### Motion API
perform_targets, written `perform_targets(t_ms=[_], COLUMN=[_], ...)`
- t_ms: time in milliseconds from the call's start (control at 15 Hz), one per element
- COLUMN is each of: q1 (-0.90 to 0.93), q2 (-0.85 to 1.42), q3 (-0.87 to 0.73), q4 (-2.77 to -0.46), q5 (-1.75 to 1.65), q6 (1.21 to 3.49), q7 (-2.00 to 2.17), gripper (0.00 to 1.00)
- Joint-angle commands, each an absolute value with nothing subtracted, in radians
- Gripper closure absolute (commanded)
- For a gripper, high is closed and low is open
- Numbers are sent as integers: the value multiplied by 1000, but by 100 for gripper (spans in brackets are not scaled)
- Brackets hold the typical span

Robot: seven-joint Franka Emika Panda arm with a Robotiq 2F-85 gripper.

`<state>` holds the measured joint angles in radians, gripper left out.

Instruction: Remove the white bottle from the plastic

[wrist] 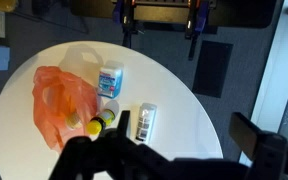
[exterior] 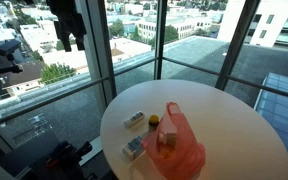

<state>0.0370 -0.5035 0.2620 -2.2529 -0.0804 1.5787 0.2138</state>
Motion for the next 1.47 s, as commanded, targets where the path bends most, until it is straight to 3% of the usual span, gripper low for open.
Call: perform_targets(t_ms=[0,733,1400], q1=[67,51,-14], q2=[-499,-458,-263], q3=[239,226,88], q4=[-2249,-2206,-2098], q5=[-91,-106,-125], q6=[1575,1578,1703], q7=[226,232,222], gripper=[0,0,0])
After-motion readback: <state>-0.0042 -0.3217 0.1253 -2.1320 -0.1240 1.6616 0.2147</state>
